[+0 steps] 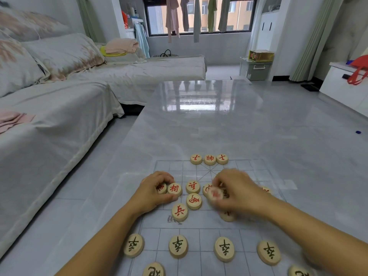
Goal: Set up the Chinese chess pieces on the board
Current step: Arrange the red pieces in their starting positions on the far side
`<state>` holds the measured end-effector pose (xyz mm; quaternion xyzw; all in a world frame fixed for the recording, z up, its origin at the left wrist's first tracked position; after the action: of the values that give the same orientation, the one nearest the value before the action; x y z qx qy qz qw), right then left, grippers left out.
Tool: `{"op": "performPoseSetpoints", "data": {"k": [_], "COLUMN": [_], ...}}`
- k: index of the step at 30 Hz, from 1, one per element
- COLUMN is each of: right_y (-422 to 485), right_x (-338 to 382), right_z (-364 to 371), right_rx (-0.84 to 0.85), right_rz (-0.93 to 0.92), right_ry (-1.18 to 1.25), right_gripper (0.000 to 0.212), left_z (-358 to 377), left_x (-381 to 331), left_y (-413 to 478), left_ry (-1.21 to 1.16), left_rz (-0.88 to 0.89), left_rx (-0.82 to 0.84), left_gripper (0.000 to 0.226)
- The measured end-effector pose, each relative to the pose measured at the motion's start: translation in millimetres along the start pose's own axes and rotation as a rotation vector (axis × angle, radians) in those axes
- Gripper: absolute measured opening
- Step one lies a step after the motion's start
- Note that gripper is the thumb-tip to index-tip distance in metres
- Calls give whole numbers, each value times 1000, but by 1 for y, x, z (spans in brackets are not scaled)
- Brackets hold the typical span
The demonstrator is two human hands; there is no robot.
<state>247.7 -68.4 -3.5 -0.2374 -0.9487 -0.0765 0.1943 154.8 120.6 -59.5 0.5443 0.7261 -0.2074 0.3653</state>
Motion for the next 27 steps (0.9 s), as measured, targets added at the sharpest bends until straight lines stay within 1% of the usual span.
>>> {"op": "performPoseSetpoints", "data": {"k": [2,3,4,5,7,9,12,15,16,18,20,22,25,27], "right_y": [13,20,26,31,39,43,42,43,44,46,47,46,47,46], "right_x": [-42,-66,-88,-107,-131,-136,-136,-137,-137,-138,-140,-143,-147,-148], "right_z": [-26,-38,-47,-48,-35,-19,-11,-11,-12,-12,-12,-11,-9,-8], "right_rx": [-151,-224,-269,-270,-192,-145,-97,-39,-52,-118,-213,-271,-242,-228], "right_rz": [172,254,326,387,456,460,403,361,366,402,446,455,428,406], "right_ry": [151,147,87,6,-71,-20,50,71,74,74,66,71,131,169], "right_gripper": [24,26,29,32,37,41,49,48,46,41,41,41,43,44], "left_z": [0,0,0,0,-1,-1,-1,-1,-1,0,0,-4,-20,-20], "left_x": [0,0,0,0,0,2,3,2,0,-2,-4,-7,-11,-9], "left_y": [1,1,1,1,1,1,1,0,0,-1,1,11,44,66], "left_ry": [9,16,21,25,23,25,21,5,-8,-41,-149,-248,-68,27], "left_rz": [5,6,6,3,-6,-13,-18,-29,-34,-67,-171,-267,-259,-266], "left_rx": [-6,-11,-18,-25,-38,-41,-40,-43,-40,-27,26,54,-91,-138], "left_gripper": [38,36,36,39,44,45,37,41,42,37,29,26,22,27]}}
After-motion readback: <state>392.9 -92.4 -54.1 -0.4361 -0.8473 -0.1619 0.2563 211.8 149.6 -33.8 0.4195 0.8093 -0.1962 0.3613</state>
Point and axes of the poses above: each hand's wrist, its own y-axis towards the middle knuckle, its own z-axis out of the palm, x = y × z, the point moved 7 cm from there along y, towards the middle knuckle, and after that the axes turned 1 degree about y, right-handed, at the moved point
